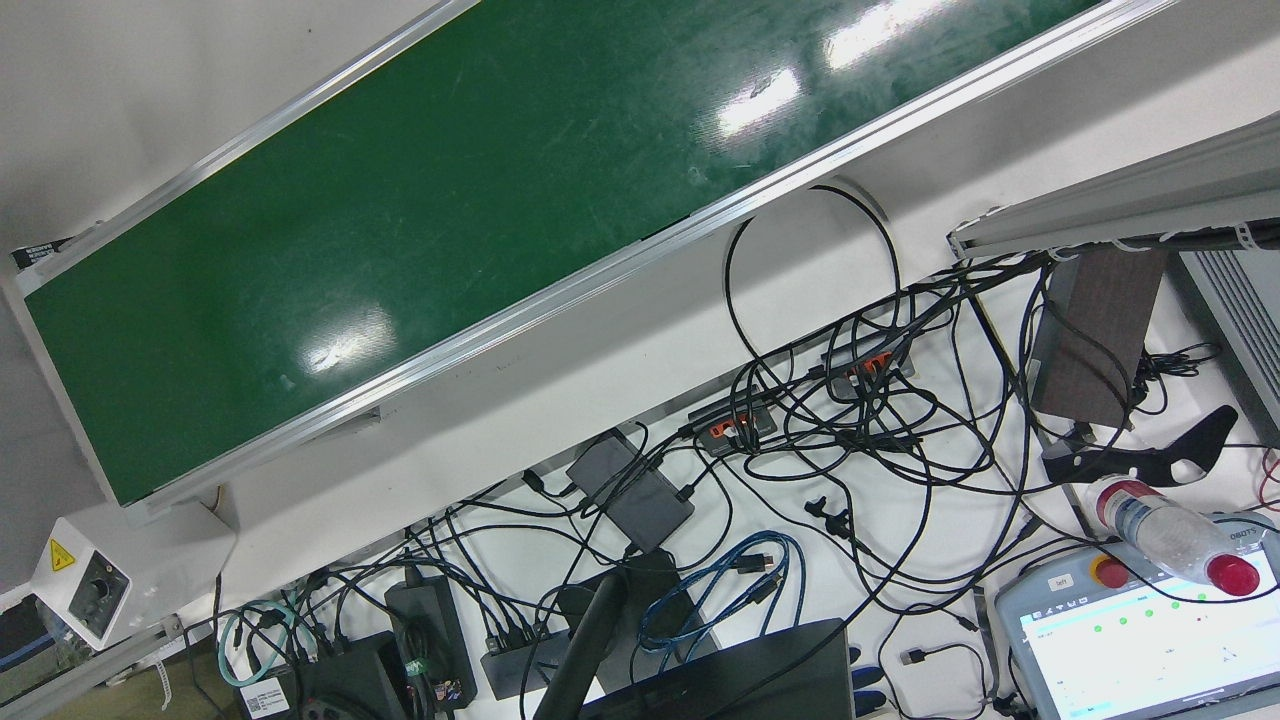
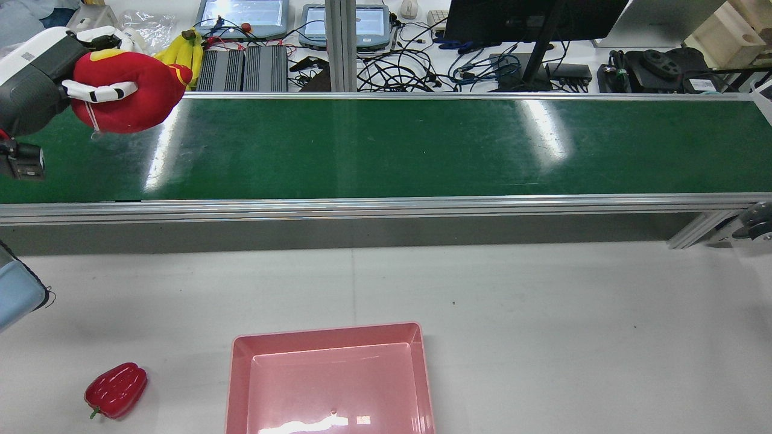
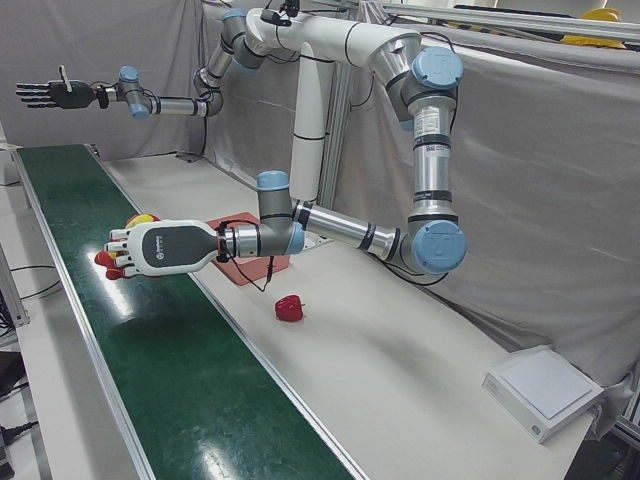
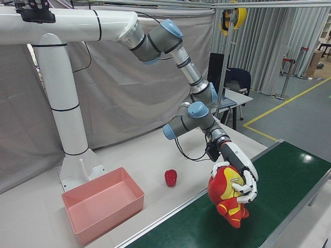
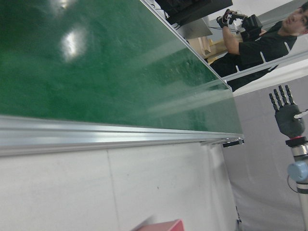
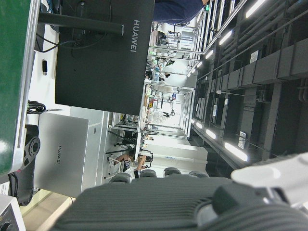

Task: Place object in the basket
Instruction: 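Grasp the red plush toy with the left hand and lift it, then carry the plush toy with the left hand down into the pink tray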

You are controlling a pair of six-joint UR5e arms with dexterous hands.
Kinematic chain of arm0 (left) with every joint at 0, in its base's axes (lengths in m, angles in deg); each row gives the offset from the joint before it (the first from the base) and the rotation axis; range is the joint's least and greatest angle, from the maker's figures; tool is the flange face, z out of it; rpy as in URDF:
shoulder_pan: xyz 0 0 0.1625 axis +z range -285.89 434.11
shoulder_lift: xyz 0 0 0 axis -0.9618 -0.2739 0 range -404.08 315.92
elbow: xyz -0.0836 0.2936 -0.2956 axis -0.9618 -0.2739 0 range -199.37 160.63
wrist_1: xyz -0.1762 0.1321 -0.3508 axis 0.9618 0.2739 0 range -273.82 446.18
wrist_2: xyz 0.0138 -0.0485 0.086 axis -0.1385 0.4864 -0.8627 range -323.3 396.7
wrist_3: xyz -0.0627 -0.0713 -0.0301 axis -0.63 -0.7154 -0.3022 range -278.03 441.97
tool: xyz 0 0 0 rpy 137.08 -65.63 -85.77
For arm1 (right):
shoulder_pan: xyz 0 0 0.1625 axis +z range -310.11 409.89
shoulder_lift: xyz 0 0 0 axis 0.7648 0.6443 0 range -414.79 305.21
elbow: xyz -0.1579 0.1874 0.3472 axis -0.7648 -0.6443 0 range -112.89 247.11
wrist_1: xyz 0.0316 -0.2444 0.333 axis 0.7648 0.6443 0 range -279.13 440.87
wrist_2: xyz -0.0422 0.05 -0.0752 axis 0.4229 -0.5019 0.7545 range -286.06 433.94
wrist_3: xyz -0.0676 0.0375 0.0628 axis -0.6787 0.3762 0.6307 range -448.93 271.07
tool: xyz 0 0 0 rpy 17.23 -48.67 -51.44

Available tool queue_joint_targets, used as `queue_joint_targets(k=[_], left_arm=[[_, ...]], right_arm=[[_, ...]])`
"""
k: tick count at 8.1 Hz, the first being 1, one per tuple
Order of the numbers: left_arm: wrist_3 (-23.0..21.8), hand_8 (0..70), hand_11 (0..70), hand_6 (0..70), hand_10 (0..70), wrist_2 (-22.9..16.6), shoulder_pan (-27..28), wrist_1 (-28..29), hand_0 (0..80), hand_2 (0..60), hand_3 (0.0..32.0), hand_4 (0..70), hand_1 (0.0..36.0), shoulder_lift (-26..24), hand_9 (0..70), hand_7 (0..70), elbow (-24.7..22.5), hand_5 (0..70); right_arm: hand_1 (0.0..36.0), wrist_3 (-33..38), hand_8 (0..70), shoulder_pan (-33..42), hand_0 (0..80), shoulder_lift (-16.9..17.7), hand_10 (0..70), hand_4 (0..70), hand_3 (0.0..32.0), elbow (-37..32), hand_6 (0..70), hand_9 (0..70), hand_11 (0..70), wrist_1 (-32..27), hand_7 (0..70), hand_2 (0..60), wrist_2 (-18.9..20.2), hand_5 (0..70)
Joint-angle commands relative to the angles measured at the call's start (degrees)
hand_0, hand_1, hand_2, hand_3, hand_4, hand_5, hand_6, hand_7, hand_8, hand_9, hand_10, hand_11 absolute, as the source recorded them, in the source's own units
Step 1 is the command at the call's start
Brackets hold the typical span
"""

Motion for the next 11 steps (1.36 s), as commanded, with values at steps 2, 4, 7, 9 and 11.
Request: queue_joint_targets(k=[2, 4, 7, 9, 11], left_arm=[[-3.68, 44.0, 56.6, 28.0, 40.2, -10.33, 0.98, -4.38, 43.0, 60.0, 0.0, 27.7, 18.4, 2.94, 50.4, 49.0, -12.25, 70.0], [-3.68, 43.3, 56.4, 27.9, 39.9, -14.55, 5.19, -3.35, 44.7, 60.0, 0.0, 27.6, 19.3, 6.54, 50.9, 48.9, -16.74, 70.0], [-3.15, 43.8, 58.0, 27.6, 40.8, -15.71, 18.17, -4.40, 47.2, 60.0, 0.0, 28.5, 22.9, 6.46, 51.6, 49.2, -19.23, 70.0], [1.48, 43.9, 58.0, 27.3, 40.8, -15.10, 27.49, -6.06, 47.4, 60.0, 0.0, 28.4, 23.2, 5.85, 52.0, 49.2, -19.14, 70.0], [4.31, 43.8, 57.2, 28.0, 40.3, -12.65, 34.55, -6.95, 47.2, 60.0, 0.0, 29.8, 22.4, 5.76, 52.2, 49.4, -18.97, 70.0]], right_arm=[[0.0, 0.00, 0.0, 0.00, 0.0, 0.00, 0.0, 0.0, 0.0, -0.08, 0.0, 0.0, 0.0, 0.00, 0.0, 0.0, 0.00, 0.0], [0.0, 0.00, 0.0, 0.00, 0.0, 0.00, 0.0, 0.0, 0.0, -0.08, 0.0, 0.0, 0.0, 0.00, 0.0, 0.0, 0.00, 0.0], [0.0, 0.00, 0.0, -0.08, 0.0, 0.00, 0.0, 0.0, 0.0, -0.17, 0.0, 0.0, 0.0, 0.00, 0.0, 0.0, 0.00, 0.0], [0.0, 0.00, 0.0, 0.00, 0.0, 0.00, 0.0, 0.0, 0.0, -0.17, 0.0, 0.0, 0.0, 0.00, 0.0, 0.0, 0.00, 0.0], [0.0, 0.00, 0.0, -0.08, 0.0, 0.00, 0.0, 0.0, 0.0, -0.17, 0.0, 0.0, 0.0, 0.00, 0.0, 0.0, 0.00, 0.0]])
